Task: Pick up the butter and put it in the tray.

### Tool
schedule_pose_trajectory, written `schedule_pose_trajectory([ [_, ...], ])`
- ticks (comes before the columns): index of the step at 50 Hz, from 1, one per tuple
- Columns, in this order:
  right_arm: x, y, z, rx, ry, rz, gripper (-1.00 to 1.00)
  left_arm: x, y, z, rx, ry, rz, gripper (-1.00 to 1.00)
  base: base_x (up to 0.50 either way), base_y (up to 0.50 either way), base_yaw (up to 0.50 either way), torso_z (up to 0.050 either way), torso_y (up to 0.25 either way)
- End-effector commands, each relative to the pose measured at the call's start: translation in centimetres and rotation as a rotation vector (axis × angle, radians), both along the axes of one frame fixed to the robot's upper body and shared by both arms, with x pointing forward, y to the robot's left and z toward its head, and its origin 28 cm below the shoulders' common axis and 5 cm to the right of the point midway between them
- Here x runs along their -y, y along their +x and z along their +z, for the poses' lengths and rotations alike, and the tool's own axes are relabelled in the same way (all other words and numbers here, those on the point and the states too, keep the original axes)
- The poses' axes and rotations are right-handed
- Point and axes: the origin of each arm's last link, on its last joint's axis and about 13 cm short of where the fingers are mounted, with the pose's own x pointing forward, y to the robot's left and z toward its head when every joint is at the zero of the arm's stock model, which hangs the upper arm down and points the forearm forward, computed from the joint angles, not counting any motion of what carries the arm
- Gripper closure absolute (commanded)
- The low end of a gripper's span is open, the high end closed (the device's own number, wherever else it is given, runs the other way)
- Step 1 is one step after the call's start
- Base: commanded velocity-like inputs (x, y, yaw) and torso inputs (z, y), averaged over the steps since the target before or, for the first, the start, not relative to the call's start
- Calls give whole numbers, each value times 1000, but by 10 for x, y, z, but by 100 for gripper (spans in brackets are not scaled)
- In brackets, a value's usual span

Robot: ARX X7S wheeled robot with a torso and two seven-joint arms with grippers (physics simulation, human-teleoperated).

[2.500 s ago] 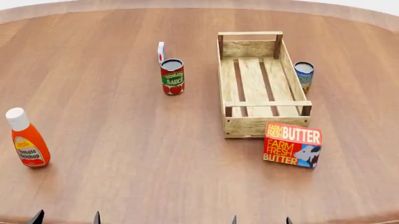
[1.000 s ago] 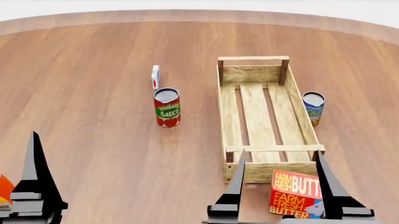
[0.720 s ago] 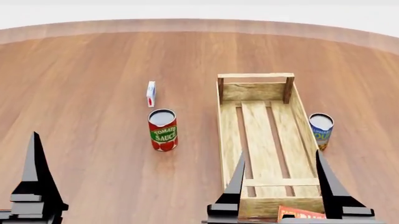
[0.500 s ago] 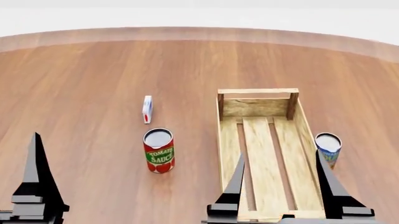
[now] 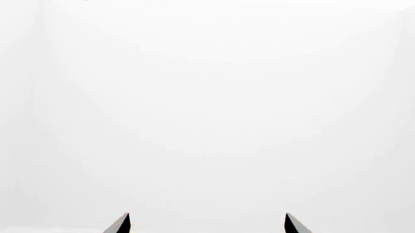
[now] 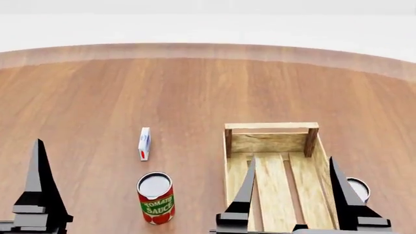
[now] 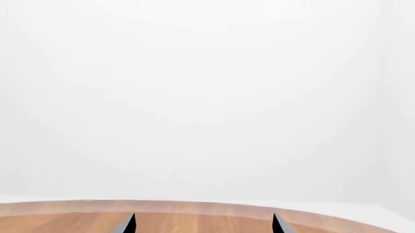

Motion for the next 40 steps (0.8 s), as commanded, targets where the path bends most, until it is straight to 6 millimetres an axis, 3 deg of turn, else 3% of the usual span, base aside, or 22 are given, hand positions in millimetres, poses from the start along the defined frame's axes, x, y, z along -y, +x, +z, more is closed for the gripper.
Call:
schedule_pose_trajectory([
  [1,1,-1,1,20,34,6,-100,1,0,-1,-3,-6,-4,-100,-86,-500,0,0,10],
  [34,0,-1,1,21,37,18,-100,0,1,-3,-16,-15,-5,-100,-87,-500,0,0,0],
  [40,0,2,0,2,-12,-6,-100,0,2,-5,-18,-8,-5,-100,0,0,0,0,0],
])
